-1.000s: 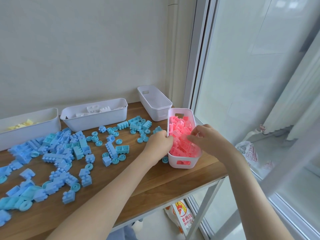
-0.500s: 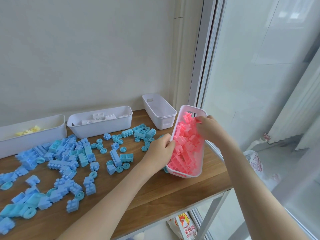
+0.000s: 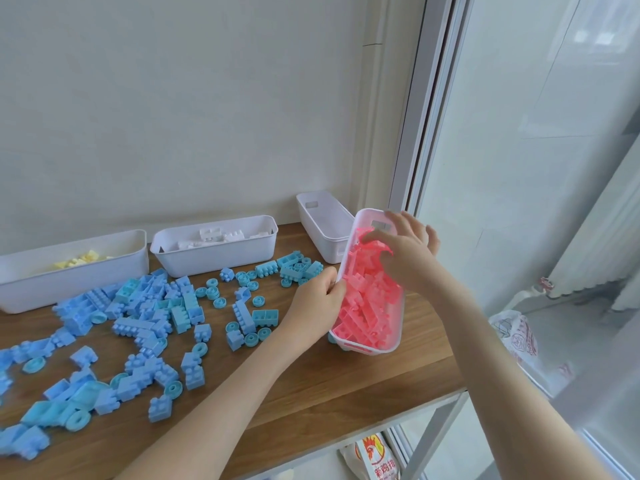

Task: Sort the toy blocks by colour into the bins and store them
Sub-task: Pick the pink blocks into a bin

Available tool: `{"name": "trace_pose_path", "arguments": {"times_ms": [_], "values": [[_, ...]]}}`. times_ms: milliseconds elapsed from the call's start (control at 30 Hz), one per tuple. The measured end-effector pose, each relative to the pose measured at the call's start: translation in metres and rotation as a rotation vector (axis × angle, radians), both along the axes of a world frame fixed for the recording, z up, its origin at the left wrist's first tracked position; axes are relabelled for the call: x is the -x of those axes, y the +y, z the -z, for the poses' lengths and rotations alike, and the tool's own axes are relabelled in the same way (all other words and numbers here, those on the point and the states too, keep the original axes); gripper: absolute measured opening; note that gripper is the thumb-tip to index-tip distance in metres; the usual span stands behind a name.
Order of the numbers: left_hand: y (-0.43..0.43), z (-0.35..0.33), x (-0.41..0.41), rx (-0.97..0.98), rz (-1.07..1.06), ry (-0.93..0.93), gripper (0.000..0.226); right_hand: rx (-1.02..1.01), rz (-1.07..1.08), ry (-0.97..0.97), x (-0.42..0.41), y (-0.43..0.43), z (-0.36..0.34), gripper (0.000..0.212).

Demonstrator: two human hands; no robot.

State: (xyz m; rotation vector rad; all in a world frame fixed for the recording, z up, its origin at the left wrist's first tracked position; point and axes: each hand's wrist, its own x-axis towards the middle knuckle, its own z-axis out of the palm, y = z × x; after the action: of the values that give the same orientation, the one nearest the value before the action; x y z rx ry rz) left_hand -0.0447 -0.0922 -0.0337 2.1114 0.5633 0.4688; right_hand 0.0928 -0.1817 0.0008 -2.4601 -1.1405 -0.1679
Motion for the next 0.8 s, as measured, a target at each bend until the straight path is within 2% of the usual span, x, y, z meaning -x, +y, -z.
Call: {"name": "trace_pose_path", "arguments": {"times_ms": [100, 200, 400, 500, 567, 667, 800], "values": [[0.000, -0.002, 0.002, 0.037, -0.033, -0.052, 0.035, -0.019, -0.089, -0.017, 0.008, 0.005, 0.000, 0.050], [0.001, -0.005, 0.003, 0.061, -0.061, -0.079, 0.035, -0.143, -0.135, -0.003, 0.015, 0.010, -0.002, 0.048], [0.007, -0.016, 0.009, 0.113, -0.159, -0.142, 0.037, -0.377, -0.078, -0.030, 0.027, 0.012, 0.002, 0.036], [0.015, -0.024, 0.021, 0.138, -0.257, -0.185, 0.038, -0.483, -0.051, 0.170, 0.039, 0.018, -0.003, 0.037], [0.024, -0.028, 0.033, 0.195, -0.325, -0.228, 0.033, -0.468, -0.073, 0.270, 0.050, 0.024, -0.006, 0.038], [0.042, -0.032, 0.059, 0.232, -0.438, -0.268, 0.023, -0.396, -0.163, 0.239, 0.074, 0.043, -0.012, 0.035], [0.065, -0.035, 0.106, 0.193, -0.593, -0.311, 0.018, -0.391, -0.305, 0.366, 0.123, 0.081, -0.016, 0.030]]}}
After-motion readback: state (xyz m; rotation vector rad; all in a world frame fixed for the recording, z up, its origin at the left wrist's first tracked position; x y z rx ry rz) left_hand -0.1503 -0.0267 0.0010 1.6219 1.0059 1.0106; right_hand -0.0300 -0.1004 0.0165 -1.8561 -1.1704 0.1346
